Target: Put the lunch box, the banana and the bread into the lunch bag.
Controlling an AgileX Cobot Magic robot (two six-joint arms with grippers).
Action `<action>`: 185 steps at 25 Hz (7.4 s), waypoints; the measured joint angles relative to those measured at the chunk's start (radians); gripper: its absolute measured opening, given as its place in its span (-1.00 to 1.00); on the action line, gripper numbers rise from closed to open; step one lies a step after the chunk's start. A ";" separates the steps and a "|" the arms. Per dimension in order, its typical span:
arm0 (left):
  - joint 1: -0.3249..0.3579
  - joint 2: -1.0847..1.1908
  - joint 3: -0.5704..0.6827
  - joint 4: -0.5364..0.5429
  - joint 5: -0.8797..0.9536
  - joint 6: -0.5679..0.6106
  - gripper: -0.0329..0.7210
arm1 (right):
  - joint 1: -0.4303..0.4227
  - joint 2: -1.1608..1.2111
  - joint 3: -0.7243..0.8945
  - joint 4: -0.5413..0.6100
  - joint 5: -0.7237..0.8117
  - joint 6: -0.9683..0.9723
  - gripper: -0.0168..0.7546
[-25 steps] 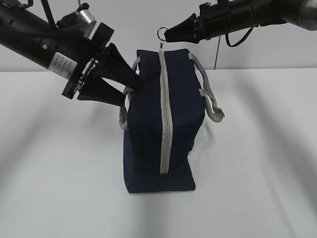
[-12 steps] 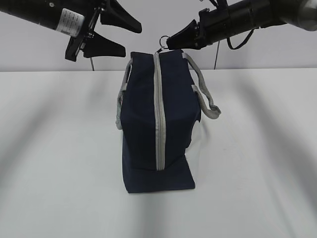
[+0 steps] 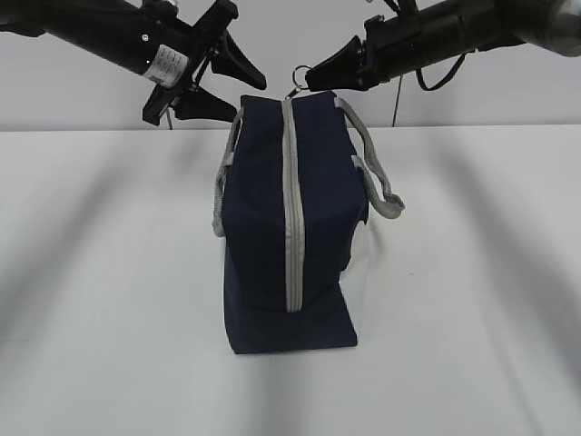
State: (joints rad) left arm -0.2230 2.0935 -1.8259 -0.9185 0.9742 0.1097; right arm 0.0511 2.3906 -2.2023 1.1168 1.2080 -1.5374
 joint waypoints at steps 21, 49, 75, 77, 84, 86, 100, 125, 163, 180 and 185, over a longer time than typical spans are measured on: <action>-0.047 0.058 -0.063 0.056 -0.012 -0.030 -0.13 | 0.000 0.020 -0.001 0.000 -0.010 -0.008 -1.00; -0.081 0.068 -0.063 -0.003 -0.013 0.046 -0.89 | 0.000 0.098 -0.001 0.101 -0.080 -0.050 -1.00; -0.082 0.070 -0.169 0.019 0.078 0.047 -0.89 | 0.000 0.145 -0.002 0.001 -0.066 0.000 -1.00; -0.082 0.070 -0.169 0.019 0.078 0.047 -0.89 | 0.000 0.145 -0.004 0.003 -0.064 0.003 -1.00; -0.083 0.070 -0.171 0.034 0.085 0.065 -0.70 | -0.005 0.155 -0.004 0.136 -0.036 0.011 -0.80; -0.083 0.070 -0.174 0.054 0.086 0.068 -0.37 | -0.012 0.156 -0.008 0.189 -0.036 0.011 -0.48; -0.046 -0.057 -0.178 0.297 0.054 0.060 0.34 | -0.122 0.143 -0.184 0.203 -0.009 0.519 0.21; -0.081 -0.433 0.064 0.740 0.255 -0.110 0.16 | -0.010 -0.692 0.643 -0.676 0.018 1.242 0.21; -0.122 -1.805 1.294 1.005 0.141 -0.251 0.16 | -0.005 -2.284 1.626 -1.011 0.044 1.415 0.21; -0.122 -1.807 1.301 1.022 0.131 -0.261 0.16 | -0.005 -2.331 1.699 -1.096 -0.064 1.442 0.21; -0.122 -1.807 1.303 1.023 0.130 -0.261 0.16 | -0.005 -2.331 1.699 -1.096 -0.064 1.443 0.21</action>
State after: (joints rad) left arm -0.3450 0.2867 -0.5232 0.1041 1.1045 -0.1517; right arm 0.0465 0.0595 -0.5032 0.0211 1.1438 -0.0947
